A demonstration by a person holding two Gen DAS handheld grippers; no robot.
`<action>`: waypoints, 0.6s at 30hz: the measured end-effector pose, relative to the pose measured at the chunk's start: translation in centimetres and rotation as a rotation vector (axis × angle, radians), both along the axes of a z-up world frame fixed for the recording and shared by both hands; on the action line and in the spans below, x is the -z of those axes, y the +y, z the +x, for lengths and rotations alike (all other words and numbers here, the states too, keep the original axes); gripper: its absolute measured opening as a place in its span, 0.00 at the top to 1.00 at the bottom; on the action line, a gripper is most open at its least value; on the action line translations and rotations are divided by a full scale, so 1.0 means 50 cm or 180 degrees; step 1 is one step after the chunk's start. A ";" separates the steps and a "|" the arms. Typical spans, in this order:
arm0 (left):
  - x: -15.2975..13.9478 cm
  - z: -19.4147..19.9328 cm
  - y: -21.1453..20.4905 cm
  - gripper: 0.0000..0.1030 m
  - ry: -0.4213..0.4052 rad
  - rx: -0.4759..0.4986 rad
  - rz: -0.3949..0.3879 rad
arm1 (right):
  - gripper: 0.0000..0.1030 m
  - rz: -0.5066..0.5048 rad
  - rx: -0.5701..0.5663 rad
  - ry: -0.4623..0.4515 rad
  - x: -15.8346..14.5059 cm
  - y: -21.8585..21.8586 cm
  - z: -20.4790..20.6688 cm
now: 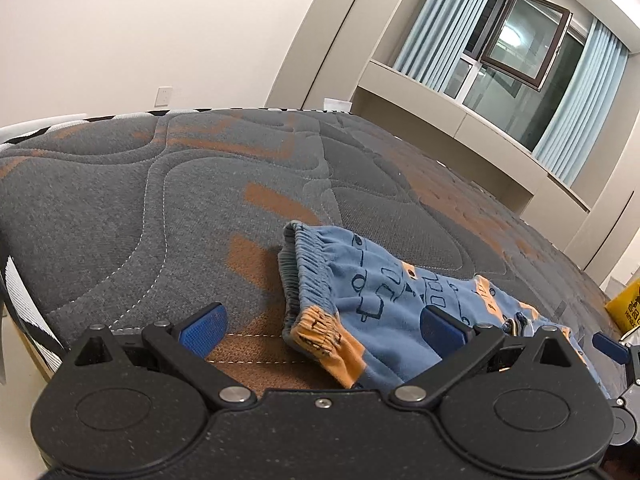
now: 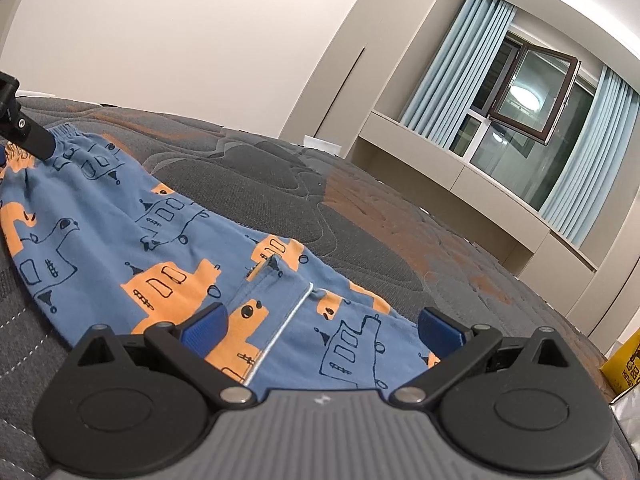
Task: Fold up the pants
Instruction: 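Lift the waistband with the left gripper and fold it over the pants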
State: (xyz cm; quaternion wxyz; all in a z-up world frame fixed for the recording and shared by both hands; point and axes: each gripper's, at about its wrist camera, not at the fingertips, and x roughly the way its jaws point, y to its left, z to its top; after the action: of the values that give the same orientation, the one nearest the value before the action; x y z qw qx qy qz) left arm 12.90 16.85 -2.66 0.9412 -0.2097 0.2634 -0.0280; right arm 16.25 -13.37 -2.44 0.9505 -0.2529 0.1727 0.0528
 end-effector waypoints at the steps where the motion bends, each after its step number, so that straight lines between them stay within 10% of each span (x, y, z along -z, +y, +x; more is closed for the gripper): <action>1: 0.000 0.000 -0.001 0.01 -0.0004 -0.0008 -0.0011 | 0.00 -0.0003 0.0000 -0.0004 0.001 0.000 -0.001; 18: 0.030 -0.034 -0.029 0.21 -0.0261 -0.0503 -0.0932 | 0.00 0.0027 -0.0008 -0.0010 0.002 0.000 -0.005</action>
State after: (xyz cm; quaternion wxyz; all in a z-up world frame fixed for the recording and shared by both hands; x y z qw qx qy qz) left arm 11.22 15.42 -4.17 0.9098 -0.3633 0.2006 -0.0006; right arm 16.01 -13.39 -2.54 0.9518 -0.2491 0.1707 0.0542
